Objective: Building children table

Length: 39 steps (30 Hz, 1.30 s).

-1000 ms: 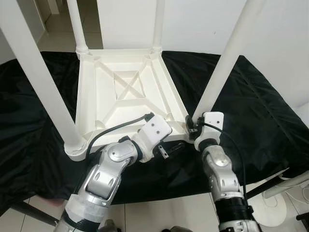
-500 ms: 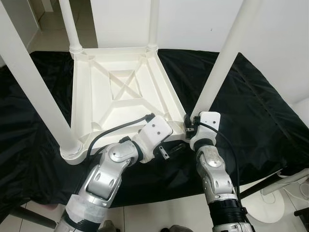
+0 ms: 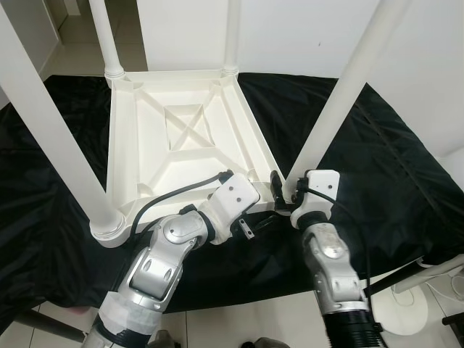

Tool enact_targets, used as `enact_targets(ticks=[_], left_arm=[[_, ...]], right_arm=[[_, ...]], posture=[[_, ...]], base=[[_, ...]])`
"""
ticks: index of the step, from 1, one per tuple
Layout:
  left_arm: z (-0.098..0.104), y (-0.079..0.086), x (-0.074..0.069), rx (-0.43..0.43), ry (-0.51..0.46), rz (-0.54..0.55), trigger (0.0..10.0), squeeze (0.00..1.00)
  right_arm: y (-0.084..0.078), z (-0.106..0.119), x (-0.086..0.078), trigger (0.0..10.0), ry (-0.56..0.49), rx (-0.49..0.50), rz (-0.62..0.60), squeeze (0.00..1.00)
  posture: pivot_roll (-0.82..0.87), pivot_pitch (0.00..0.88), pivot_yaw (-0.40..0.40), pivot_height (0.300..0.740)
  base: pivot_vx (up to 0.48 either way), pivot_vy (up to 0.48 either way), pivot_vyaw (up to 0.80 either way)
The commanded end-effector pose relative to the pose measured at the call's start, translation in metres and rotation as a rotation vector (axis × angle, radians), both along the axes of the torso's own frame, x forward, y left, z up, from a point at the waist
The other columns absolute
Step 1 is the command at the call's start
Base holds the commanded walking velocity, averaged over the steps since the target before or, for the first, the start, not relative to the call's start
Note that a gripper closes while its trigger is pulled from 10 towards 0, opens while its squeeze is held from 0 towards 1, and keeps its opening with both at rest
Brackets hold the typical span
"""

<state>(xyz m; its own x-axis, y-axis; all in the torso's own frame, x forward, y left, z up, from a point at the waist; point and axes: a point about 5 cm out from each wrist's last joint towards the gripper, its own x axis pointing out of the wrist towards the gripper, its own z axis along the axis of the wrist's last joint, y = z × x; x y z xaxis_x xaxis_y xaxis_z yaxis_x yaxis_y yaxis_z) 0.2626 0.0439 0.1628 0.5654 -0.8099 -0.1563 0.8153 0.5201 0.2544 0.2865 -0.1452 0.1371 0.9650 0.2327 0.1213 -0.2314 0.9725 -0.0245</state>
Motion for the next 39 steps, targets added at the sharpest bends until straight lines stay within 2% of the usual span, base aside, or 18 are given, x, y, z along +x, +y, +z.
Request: enact_targets(ticks=[1,3,4,5,7,9,13,14,16,17,18,21,27,33,34,35,39], left_arm=[[0.001,0.001,0.001,-0.001,-0.034,0.067,10.0,0.0],[0.002,0.001,0.002,-0.001,-0.034,0.067,10.0,0.0],[0.002,0.001,0.002,-0.001,-0.034,0.067,10.0,0.0],[0.002,0.001,0.002,-0.001,-0.034,0.067,10.0,0.0],[0.002,0.001,0.002,-0.001,-0.034,0.067,10.0,0.0],[0.003,0.002,0.003,0.001,-0.037,0.066,10.0,0.0],[0.003,0.002,0.003,0.001,-0.037,0.066,10.0,0.0],[0.003,0.002,0.003,0.003,-0.039,0.067,10.0,0.0],[0.003,0.002,0.003,0.003,-0.039,0.067,10.0,0.0],[0.004,0.003,0.004,0.005,-0.044,0.07,10.0,0.0],[0.004,0.003,0.004,0.005,-0.044,0.07,10.0,0.0],[0.007,0.005,0.007,0.008,-0.054,0.075,10.0,0.0],[0.008,0.005,0.009,0.009,-0.058,0.073,10.0,0.0],[0.009,0.004,0.009,0.007,-0.06,0.074,10.0,0.0],[0.009,0.004,0.009,0.006,-0.06,0.075,10.0,0.0],[0.009,0.004,0.009,0.005,-0.06,0.077,10.0,0.0],[0.009,0.004,0.009,0.003,-0.058,0.077,10.0,0.0]], right_arm=[[-0.002,0.0,-0.003,10.0,-0.007,0.009,0.049,0.0],[-0.011,-0.001,-0.004,10.0,-0.004,-0.049,0.172,0.0],[-0.011,-0.001,-0.004,10.0,-0.004,-0.049,0.172,0.0],[-0.018,-0.003,-0.003,10.0,0.009,-0.08,0.232,0.0],[-0.018,-0.003,-0.003,10.0,0.009,-0.08,0.232,0.0],[-0.034,-0.005,0.002,10.0,0.043,-0.116,0.312,0.0],[-0.034,-0.005,0.002,10.0,0.043,-0.116,0.312,0.0],[-0.041,-0.006,0.005,10.0,0.068,-0.144,0.36,0.0],[-0.041,-0.006,0.005,10.0,0.068,-0.144,0.36,0.0],[-0.049,-0.006,0.009,10.0,0.096,-0.169,0.41,0.0],[-0.049,-0.006,0.009,10.0,0.096,-0.169,0.41,0.0],[-0.065,0.002,0.024,10.0,0.123,-0.234,0.485,0.0],[-0.066,0.006,0.034,10.0,0.12,-0.254,0.504,0.0],[-0.064,0.005,0.037,10.0,0.121,-0.264,0.525,0.0],[-0.064,0.003,0.039,2.6,0.126,-0.266,0.536,0.0],[-0.064,0.001,0.04,0.0,0.132,-0.271,0.54,0.0],[-0.066,-0.003,0.042,0.0,0.15,-0.262,0.555,0.0]], posture=[[-0.03,0.0,-0.058,0.74],[-0.03,0.0,-0.051,0.74],[-0.03,0.0,-0.051,0.74],[-0.03,0.0,-0.046,0.74],[-0.03,0.0,-0.046,0.74],[-0.03,0.0,-0.04,0.74],[-0.03,0.0,-0.04,0.74],[-0.03,0.0,-0.035,0.74],[-0.03,0.0,-0.035,0.74],[-0.03,0.0,-0.036,0.74],[-0.03,0.0,-0.036,0.74],[-0.02,0.0,-0.028,0.74],[-0.02,0.0,-0.025,0.74],[-0.02,0.0,-0.027,0.74],[-0.02,0.0,-0.029,0.74],[-0.02,0.0,-0.029,0.74],[-0.02,0.0,-0.029,0.74]], base=[[0.0,0.0,0.0],[0.0,0.0,0.0],[0.0,0.0,0.0],[0.0,0.0,0.0],[0.0,0.0,0.0],[0.0,0.0,0.0],[0.0,0.0,0.0],[0.0,0.0,0.0],[0.0,0.0,0.0],[0.0,0.0,0.0],[0.0,0.0,0.0],[0.0,0.0,0.0],[0.0,0.0,0.0],[0.0,0.0,0.0],[0.0,0.0,0.0],[0.0,0.0,0.0],[0.0,0.0,0.0]])
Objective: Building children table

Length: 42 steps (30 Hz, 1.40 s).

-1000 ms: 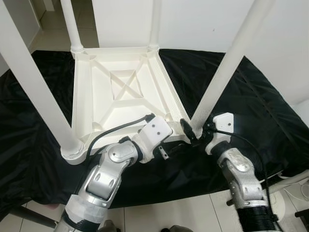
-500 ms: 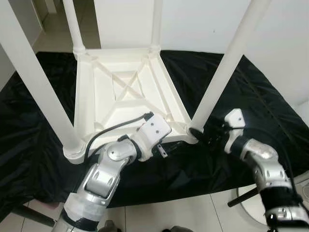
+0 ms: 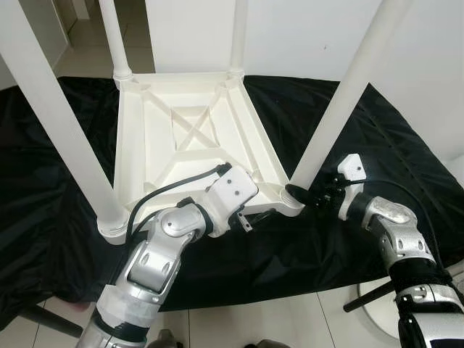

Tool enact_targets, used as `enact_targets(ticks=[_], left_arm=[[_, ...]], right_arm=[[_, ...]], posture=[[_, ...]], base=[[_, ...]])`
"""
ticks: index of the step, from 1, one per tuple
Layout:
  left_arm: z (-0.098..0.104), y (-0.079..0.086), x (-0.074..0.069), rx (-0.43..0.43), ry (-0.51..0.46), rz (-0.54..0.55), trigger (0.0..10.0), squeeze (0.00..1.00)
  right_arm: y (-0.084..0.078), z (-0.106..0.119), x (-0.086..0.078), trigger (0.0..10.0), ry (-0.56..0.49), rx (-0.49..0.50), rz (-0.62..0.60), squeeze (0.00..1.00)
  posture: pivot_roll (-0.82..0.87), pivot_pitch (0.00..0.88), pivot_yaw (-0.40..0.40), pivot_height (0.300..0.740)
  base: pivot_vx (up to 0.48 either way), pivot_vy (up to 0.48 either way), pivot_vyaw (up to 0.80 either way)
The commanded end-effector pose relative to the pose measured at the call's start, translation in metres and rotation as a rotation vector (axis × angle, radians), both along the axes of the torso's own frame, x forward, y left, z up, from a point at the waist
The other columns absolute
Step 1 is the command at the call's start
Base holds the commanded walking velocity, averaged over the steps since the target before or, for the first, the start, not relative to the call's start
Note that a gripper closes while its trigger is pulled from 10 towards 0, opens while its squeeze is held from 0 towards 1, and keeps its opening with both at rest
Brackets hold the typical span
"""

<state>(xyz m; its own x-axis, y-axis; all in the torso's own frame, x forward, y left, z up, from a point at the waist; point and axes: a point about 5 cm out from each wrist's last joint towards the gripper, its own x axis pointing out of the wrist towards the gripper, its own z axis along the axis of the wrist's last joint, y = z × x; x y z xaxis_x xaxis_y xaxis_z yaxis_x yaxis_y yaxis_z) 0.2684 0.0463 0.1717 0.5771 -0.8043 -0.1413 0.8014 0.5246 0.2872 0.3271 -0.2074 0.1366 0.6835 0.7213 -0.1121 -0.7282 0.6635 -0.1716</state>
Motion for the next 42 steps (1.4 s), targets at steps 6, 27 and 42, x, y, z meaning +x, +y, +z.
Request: enact_targets(ticks=[6,27,42], left_arm=[[0.0,0.001,0.003,-0.007,-0.019,0.067,10.0,0.0],[-0.005,0.0,-0.001,-0.012,-0.002,0.07,10.0,0.0],[-0.018,0.018,0.012,-0.014,0.02,0.268,10.0,0.0]], right_arm=[[0.0,-0.01,-0.004,0.0,0.032,0.005,-0.014,0.0],[0.042,-0.009,-0.032,10.0,-0.029,0.18,-0.251,0.0],[0.073,-0.023,-0.044,10.0,-0.042,0.235,-0.892,0.0]], posture=[[-0.03,0.0,-0.028,0.74],[-0.04,0.004,-0.036,0.74],[-0.03,0.001,-0.034,0.74]], base=[[0.0,0.0,0.0],[0.0,0.0,0.0],[0.0,0.0,0.0]])
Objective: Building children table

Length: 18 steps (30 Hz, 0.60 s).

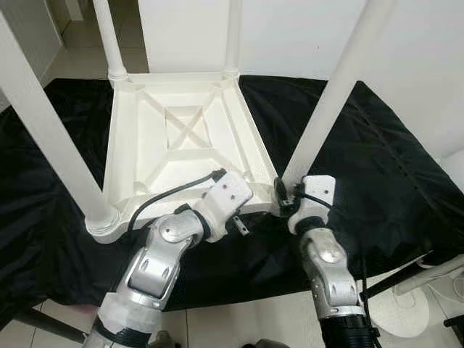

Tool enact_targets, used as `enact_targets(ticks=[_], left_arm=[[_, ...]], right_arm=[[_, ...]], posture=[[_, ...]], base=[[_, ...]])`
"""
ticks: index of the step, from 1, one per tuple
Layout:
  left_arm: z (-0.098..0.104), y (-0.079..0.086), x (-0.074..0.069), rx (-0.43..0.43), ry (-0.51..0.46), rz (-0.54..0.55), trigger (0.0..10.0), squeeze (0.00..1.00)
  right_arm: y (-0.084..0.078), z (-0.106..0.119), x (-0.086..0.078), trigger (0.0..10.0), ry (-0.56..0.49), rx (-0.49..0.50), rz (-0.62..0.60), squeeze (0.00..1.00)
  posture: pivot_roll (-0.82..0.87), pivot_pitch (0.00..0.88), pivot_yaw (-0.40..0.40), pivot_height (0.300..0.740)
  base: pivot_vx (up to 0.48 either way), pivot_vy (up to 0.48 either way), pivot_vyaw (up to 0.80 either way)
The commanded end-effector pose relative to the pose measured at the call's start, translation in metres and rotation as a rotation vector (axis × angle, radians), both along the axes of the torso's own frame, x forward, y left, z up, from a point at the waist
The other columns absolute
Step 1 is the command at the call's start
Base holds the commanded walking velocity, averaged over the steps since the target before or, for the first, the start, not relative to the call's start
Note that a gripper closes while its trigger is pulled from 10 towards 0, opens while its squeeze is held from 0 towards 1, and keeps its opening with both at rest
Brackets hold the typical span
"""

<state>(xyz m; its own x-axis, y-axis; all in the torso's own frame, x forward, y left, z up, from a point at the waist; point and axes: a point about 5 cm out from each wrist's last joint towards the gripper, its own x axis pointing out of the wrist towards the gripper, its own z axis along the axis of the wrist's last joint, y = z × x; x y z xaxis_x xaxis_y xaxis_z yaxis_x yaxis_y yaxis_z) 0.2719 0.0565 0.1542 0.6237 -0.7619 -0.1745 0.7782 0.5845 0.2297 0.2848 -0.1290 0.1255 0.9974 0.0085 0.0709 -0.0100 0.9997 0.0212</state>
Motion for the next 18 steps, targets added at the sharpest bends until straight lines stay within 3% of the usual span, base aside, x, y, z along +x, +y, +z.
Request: enact_targets(ticks=[1,6,7,8,9,13,18], left_arm=[[-0.001,0.013,0.014,-0.008,-0.042,0.275,10.0,0.0],[0.001,0.016,0.017,-0.039,-0.04,0.343,10.0,0.0],[0.003,0.018,0.02,-0.064,-0.048,0.392,10.0,0.0],[0.003,0.018,0.02,-0.064,-0.048,0.392,10.0,0.0],[0.004,0.019,0.022,-0.082,-0.052,0.425,10.0,0.0],[0.016,0.029,0.029,-0.101,-0.118,0.52,10.0,0.0],[0.021,0.031,0.028,-0.104,-0.14,0.486,10.0,0.0]], right_arm=[[0.001,-0.007,0.001,10.0,0.045,0.004,-0.065,0.0],[-0.001,-0.006,0.002,10.0,0.043,0.01,-0.066,0.0],[-0.001,-0.005,0.001,10.0,0.04,0.015,-0.076,0.85],[-0.001,-0.005,0.001,10.0,0.04,0.015,-0.076,0.85],[-0.001,-0.004,0.0,10.0,0.037,0.017,-0.083,1.0],[0.0,0.0,-0.001,10.0,-0.001,0.084,-0.033,1.0],[-0.005,0.0,-0.002,10.0,-0.009,0.101,0.056,1.0]], posture=[[-0.03,0.001,-0.032,0.74],[-0.03,0.001,-0.035,0.74],[-0.03,0.0,-0.035,0.74],[-0.03,0.0,-0.035,0.74],[-0.03,0.0,-0.035,0.74],[-0.02,0.0,-0.034,0.74],[-0.02,0.001,-0.035,0.74]], base=[[0.0,0.0,0.0],[0.0,0.0,0.0],[0.0,0.0,0.0],[0.0,0.0,0.0],[0.0,0.0,0.0],[0.0,0.0,0.0],[0.0,0.0,0.0]])
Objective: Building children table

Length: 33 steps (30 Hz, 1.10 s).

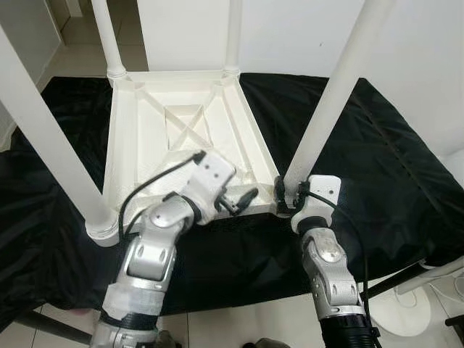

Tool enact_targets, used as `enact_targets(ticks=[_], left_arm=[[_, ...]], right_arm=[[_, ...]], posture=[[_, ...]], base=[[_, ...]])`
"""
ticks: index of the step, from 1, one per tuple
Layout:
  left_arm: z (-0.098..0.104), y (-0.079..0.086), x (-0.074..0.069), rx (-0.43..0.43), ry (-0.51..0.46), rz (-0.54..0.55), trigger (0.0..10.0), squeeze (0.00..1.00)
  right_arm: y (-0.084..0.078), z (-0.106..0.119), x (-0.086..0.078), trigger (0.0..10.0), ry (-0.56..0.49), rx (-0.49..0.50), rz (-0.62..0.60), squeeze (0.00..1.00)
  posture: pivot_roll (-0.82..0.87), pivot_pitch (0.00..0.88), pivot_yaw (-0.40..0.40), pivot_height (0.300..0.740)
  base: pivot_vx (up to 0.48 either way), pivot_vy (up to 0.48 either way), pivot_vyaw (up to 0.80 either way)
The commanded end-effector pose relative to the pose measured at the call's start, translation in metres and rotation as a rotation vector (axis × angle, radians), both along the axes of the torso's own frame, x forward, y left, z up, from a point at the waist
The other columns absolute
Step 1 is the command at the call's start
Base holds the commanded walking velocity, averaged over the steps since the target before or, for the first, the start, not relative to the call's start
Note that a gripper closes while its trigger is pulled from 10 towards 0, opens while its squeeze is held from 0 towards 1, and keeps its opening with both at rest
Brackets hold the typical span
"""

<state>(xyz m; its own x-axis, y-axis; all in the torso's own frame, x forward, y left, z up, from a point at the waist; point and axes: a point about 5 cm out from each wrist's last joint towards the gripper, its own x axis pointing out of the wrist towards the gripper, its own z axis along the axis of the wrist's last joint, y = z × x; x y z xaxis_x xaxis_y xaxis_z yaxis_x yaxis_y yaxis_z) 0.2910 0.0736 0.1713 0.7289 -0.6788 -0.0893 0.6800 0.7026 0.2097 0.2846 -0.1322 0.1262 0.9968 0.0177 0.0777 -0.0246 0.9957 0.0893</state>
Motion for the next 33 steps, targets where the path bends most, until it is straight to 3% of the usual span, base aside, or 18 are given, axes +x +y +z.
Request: enact_targets(ticks=[1,3,4,11,16,23,27,28,29,33], left_arm=[[0.004,0.014,0.009,-0.027,-0.086,0.351,10.0,0.0],[0.005,0.014,0.008,-0.026,-0.089,0.339,10.0,0.0],[0.006,0.013,0.007,-0.025,-0.096,0.314,10.0,0.0],[0.009,0.005,0.0,-0.025,-0.122,0.2,10.0,0.0],[0.006,-0.002,-0.008,-0.003,-0.114,0.094,10.0,0.0],[0.006,-0.006,-0.011,0.003,-0.122,0.06,10.0,0.0],[0.006,-0.007,-0.011,0.0,-0.121,0.058,10.0,0.0],[0.006,-0.007,-0.011,0.0,-0.119,0.058,10.0,0.0],[0.006,-0.007,-0.012,0.0,-0.117,0.057,10.0,0.0],[0.006,-0.007,-0.012,0.001,-0.113,0.054,10.0,0.0]], right_arm=[[-0.002,-0.001,-0.002,10.0,-0.004,0.033,0.042,1.0],[-0.003,-0.002,-0.002,10.0,-0.001,0.036,0.063,1.0],[-0.006,-0.003,-0.003,10.0,0.002,0.021,0.108,0.0],[-0.02,-0.006,0.003,10.0,0.006,-0.07,0.253,0.0],[-0.025,-0.002,0.014,10.0,-0.002,-0.167,0.425,0.0],[-0.033,0.001,0.029,10.0,0.014,-0.251,0.583,0.0],[-0.033,0.0,0.033,9.2,0.024,-0.294,0.63,0.0],[-0.035,0.0,0.036,3.0,0.035,-0.308,0.655,0.0],[-0.036,-0.002,0.038,0.0,0.053,-0.317,0.676,0.0],[-0.038,-0.003,0.04,0.0,0.066,-0.323,0.687,0.0]], posture=[[-0.02,0.001,-0.035,0.74],[-0.02,0.001,-0.035,0.74],[-0.02,0.004,-0.031,0.74],[-0.02,0.011,-0.02,0.74],[-0.02,0.013,-0.02,0.74],[-0.02,0.014,-0.02,0.74],[-0.02,0.015,-0.019,0.74],[-0.02,0.014,-0.019,0.74],[-0.01,0.015,-0.02,0.74],[-0.01,0.015,-0.02,0.74]], base=[[0.0,0.0,0.0],[0.0,0.0,0.0],[0.0,0.0,0.0],[0.0,0.0,0.0],[0.0,0.0,0.0],[0.0,0.0,0.0],[0.0,0.0,0.0],[0.0,0.0,0.0],[0.0,0.0,0.0],[0.0,0.0,0.0]])
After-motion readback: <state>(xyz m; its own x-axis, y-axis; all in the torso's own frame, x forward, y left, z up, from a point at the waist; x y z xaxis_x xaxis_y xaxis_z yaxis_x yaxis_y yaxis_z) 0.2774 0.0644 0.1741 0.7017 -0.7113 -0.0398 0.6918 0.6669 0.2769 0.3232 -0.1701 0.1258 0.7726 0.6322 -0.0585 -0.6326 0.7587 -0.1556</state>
